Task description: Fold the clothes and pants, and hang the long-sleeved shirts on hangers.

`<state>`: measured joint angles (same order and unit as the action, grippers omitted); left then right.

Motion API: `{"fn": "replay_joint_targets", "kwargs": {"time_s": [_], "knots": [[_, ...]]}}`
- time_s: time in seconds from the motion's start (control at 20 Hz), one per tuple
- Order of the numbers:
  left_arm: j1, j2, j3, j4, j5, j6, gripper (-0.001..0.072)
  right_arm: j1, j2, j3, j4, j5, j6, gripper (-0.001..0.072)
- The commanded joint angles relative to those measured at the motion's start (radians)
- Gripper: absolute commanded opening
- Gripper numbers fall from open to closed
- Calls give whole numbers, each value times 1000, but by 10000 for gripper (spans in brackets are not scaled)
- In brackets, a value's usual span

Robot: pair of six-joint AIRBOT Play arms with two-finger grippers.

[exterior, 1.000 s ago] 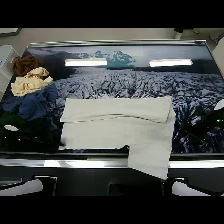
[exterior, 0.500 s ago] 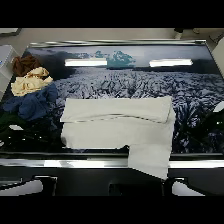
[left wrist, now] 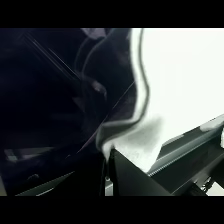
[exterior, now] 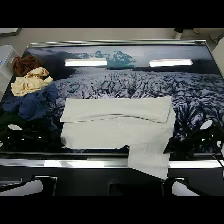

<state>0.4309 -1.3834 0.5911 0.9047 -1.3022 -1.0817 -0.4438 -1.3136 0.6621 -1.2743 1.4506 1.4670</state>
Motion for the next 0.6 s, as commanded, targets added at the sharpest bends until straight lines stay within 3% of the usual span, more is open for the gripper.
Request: {"fn": "replay_joint_targets", "kwargs": {"time_s": [0.0,0.1,0.15,0.2,0.25,0.4,0.55], "knots": [[0,17,0,-7,-17,2,21,0,2,-62,45,-87,-14,552],[0,24,0,-7,-16,2,21,0,2,-85,84,-130,-18,460],[0,26,1,-7,-16,7,21,0,2,-88,96,-146,-17,338],[0,31,2,-7,-17,8,21,0,2,-87,110,-147,-17,101],[0,37,8,-8,-18,8,21,0,5,-79,122,-127,-24,42],[0,85,85,-26,-56,3,20,0,31,4,138,-24,-72,41],[-2,101,223,-26,-95,-49,20,1,56,185,143,41,-24,40]]}}
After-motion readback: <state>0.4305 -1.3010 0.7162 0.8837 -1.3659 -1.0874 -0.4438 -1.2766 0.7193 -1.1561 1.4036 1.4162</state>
